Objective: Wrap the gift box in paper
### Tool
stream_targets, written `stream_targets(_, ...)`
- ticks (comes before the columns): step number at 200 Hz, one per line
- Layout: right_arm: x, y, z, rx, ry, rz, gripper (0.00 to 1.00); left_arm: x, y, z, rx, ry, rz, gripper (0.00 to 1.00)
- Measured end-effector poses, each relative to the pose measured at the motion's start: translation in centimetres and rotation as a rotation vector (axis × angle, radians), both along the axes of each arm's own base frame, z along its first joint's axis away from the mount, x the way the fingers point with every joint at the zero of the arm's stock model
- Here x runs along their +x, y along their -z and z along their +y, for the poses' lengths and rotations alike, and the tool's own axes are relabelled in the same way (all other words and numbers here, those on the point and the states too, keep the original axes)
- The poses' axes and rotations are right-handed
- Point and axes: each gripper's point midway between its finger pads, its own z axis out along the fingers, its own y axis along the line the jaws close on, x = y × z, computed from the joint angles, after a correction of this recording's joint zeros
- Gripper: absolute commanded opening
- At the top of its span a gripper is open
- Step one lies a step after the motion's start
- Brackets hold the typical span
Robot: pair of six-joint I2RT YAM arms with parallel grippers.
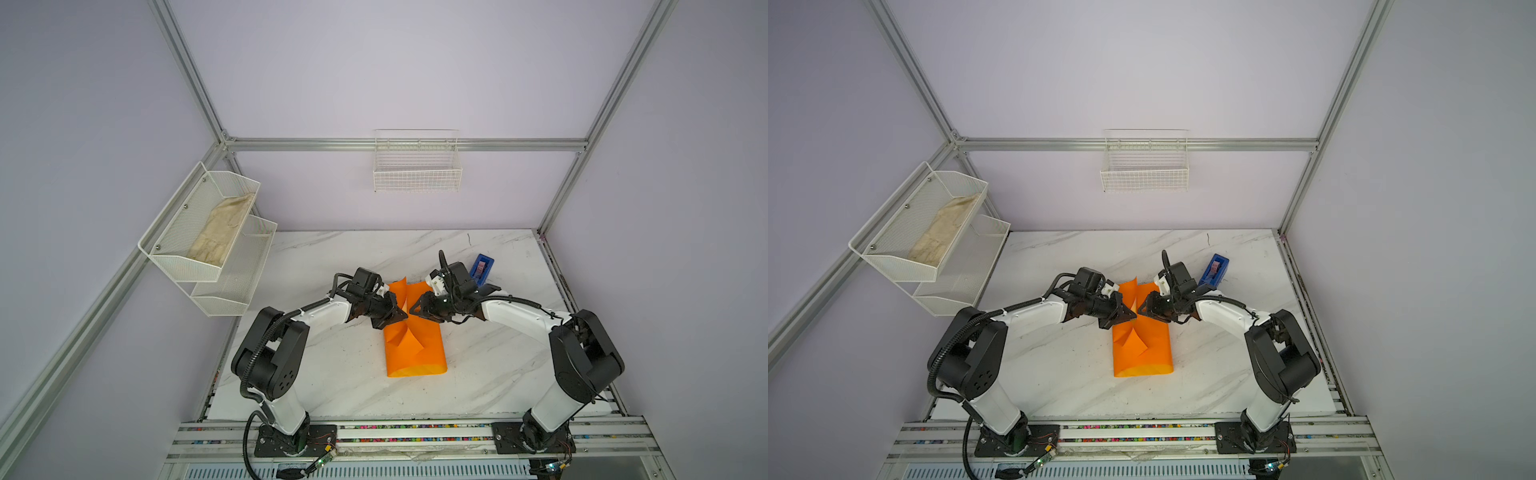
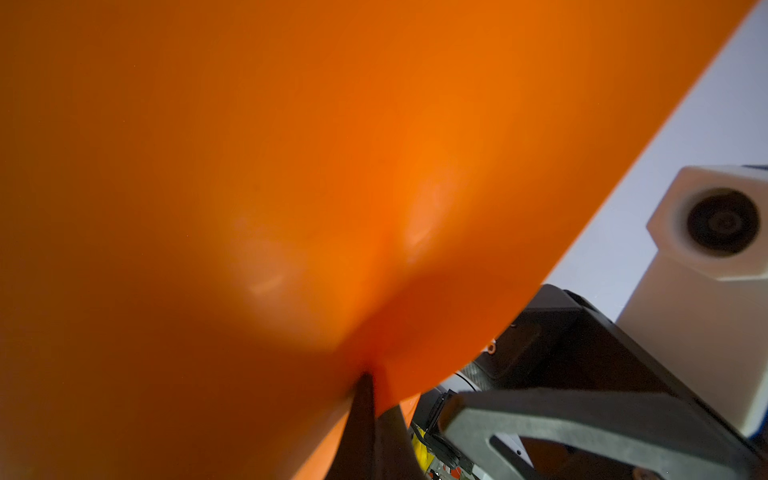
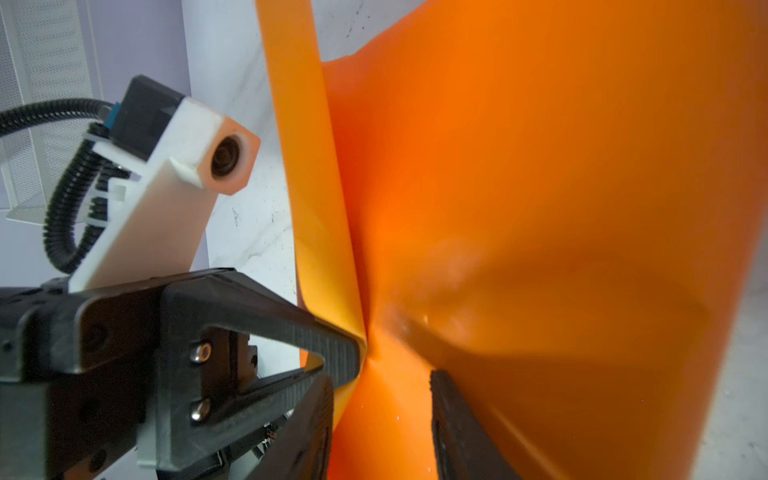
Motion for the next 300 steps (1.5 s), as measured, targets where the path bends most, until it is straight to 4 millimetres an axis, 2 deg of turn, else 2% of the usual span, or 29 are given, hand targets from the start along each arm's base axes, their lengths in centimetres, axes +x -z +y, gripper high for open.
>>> stream_targets(18,0.0,-0.6,-1.3,-0.028,0.037,-0.005,0.49,0.0,0.0,0.0,0.001,0.004,-0.003,0.0)
stream_targets(49,0.7,-2.1,-5.4,-0.041,0.153,-0.04,0.58,0.0,0.0,0.0,0.003,0.011,-0.013,0.0)
stream_targets(72,0.1,-0.8,-7.2,-0.062,0.178,-0.017,0.6,0.0,0.0,0.0,0.004,0.014,-0.016,0.0)
stream_targets(109,-2.7,3.5,-6.4,-0.038,0.103,0.111,0.54,-0.1,0.1,0.1,0.007,0.018,-0.015,0.0)
stream_targets(184,-4.2,3.1,-3.2,0.044,0.062,0.119,0.46,-0.9,-0.4,1.0,0.105,0.053,0.016,0.0)
stream_targets(206,-4.6,3.0,-2.2,0.058,0.071,0.128,0.45,-1.1,-1.1,1.1,0.119,0.065,0.023,0.0)
stream_targets(252,-4.9,2.9,-1.0,0.081,0.103,0.134,0.45,-1.4,-3.0,-0.3,0.106,0.111,-0.007,0.0)
stream_targets(300,-4.8,3.0,-1.0,0.081,0.127,0.138,0.46,-2.5,-2.3,-1.3,0.125,0.154,0.009,0.0)
